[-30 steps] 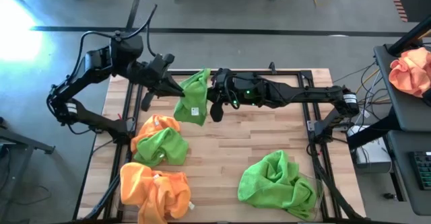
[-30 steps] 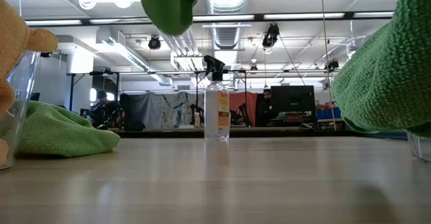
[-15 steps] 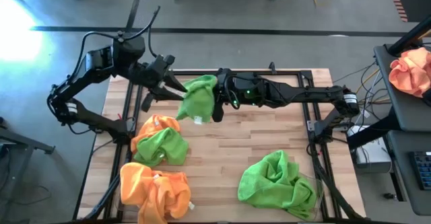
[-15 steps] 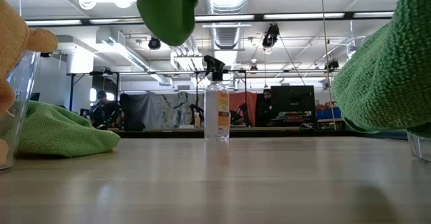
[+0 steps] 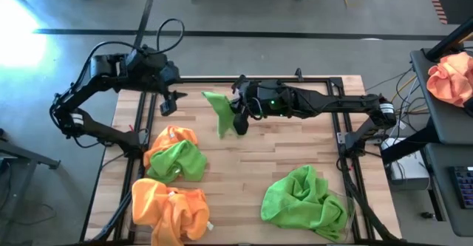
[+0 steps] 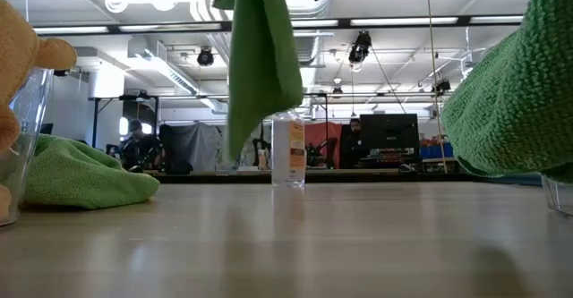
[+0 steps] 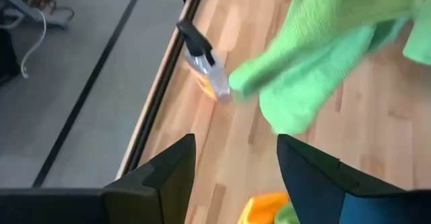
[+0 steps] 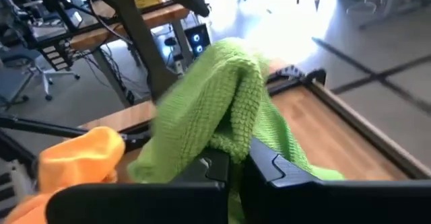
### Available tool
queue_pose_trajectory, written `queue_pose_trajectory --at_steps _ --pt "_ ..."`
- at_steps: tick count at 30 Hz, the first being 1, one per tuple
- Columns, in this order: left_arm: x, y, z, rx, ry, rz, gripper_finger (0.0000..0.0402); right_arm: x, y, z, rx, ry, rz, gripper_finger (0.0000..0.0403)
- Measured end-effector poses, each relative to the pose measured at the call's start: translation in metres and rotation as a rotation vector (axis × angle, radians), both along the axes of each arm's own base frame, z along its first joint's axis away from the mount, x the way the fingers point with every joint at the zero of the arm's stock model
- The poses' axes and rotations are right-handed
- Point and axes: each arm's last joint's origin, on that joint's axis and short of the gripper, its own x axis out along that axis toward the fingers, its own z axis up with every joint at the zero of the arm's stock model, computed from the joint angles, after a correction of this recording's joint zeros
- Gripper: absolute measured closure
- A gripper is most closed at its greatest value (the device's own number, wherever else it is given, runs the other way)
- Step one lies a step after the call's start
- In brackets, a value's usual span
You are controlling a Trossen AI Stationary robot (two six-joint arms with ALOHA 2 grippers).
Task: Sort microfiber towel by color & place in baskets
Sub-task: Put the green microfiber cloth into the right transparent bin
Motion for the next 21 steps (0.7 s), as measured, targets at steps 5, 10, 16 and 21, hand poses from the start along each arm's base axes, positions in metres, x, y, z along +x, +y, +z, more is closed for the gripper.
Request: queue_pose_trajectory --at_steps 5,10,16,21 --pt "-0.006 -0.002 0.002 0.000 -0.004 0.003 0.0211 -0.015 0.007 0.008 0.092 0.020 -0.010 0.0394" --pt "-0.012 -0.002 0.004 0.044 -0.004 0.010 0.0211 -0.038 0.014 0.021 0.154 0.032 -0.130 0.0394" --pt "-0.017 -0.002 0.005 0.085 0.003 0.030 0.0211 -0.071 0.034 0.024 0.125 0.129 -0.340 0.0394" --pt "-0.018 -0.001 0.004 0.085 0.004 0.036 0.0211 -0.085 0.048 0.021 0.156 0.171 -0.399 0.0394"
